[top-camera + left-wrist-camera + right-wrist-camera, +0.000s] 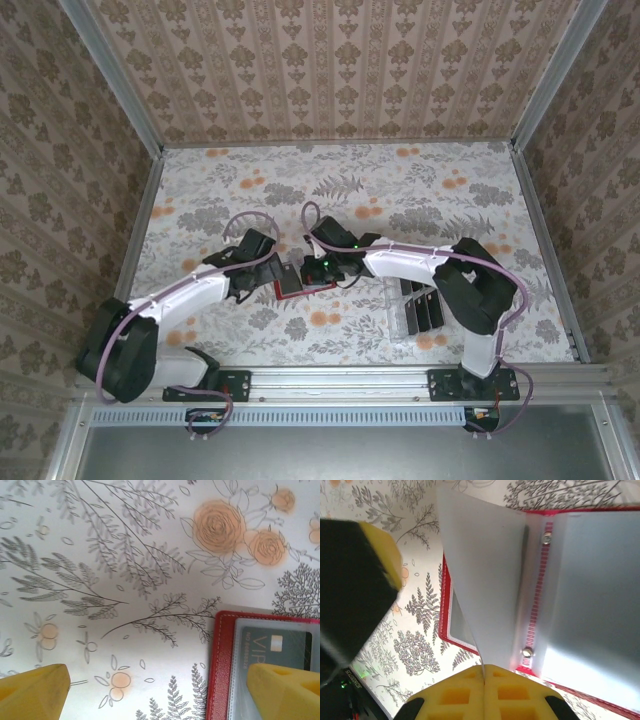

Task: Put the credit cards into the card holder

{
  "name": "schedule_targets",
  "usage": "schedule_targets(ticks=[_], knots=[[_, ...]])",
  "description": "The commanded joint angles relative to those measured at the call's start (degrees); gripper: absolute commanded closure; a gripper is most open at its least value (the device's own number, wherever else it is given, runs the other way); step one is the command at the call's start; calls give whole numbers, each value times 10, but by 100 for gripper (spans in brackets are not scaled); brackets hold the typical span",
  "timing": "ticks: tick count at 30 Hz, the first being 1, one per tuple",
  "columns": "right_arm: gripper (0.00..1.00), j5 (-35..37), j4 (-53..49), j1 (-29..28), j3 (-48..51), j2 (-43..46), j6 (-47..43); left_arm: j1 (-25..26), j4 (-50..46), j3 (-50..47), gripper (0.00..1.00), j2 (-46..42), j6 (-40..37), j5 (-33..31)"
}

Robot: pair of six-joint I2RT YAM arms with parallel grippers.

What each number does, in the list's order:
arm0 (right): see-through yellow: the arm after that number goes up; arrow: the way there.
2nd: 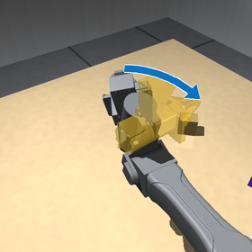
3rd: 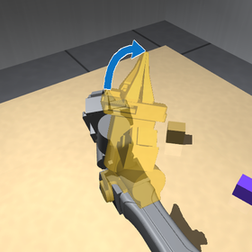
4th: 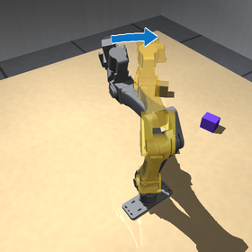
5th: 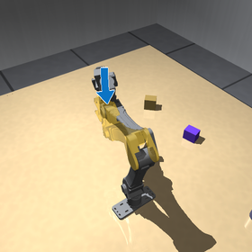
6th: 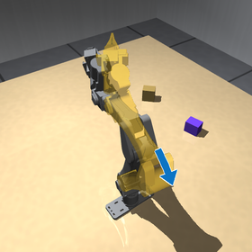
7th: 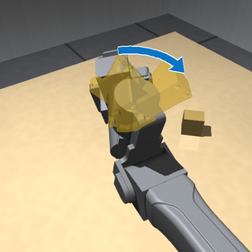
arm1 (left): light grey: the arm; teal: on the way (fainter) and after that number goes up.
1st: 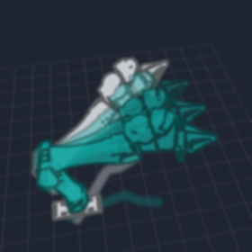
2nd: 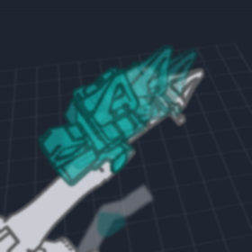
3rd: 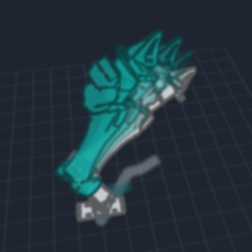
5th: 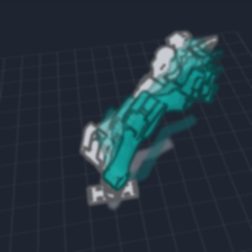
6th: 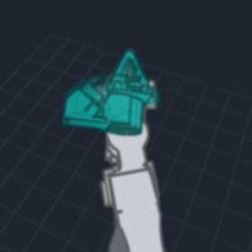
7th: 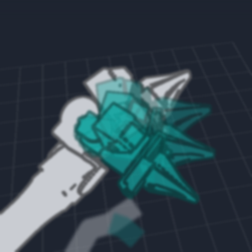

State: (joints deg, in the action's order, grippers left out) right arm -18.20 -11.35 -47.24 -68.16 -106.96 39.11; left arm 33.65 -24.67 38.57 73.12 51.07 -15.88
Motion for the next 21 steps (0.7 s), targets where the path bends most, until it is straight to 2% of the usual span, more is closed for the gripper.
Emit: schedule_targets(ticks=[1,4,7,11,17,21], knots=[[100,-19,-6,-11,-25,-25,-15,-6,-19,-12,0,-28,35,-39],[98,-25,-7,-20,-40,-48,-15,-6,-20,-11,0,-34,34,-35],[82,-30,-8,-28,-57,-70,-15,-7,-20,-12,0,-34,32,-30],[71,-32,-9,-33,-67,-73,-11,-6,-21,-15,0,-38,30,-26],[52,-22,-19,-31,-49,2,-16,-7,-16,-16,0,-39,17,-14],[49,-11,-39,-30,-39,57,-17,-6,-11,-16,0,-36,10,-7]])
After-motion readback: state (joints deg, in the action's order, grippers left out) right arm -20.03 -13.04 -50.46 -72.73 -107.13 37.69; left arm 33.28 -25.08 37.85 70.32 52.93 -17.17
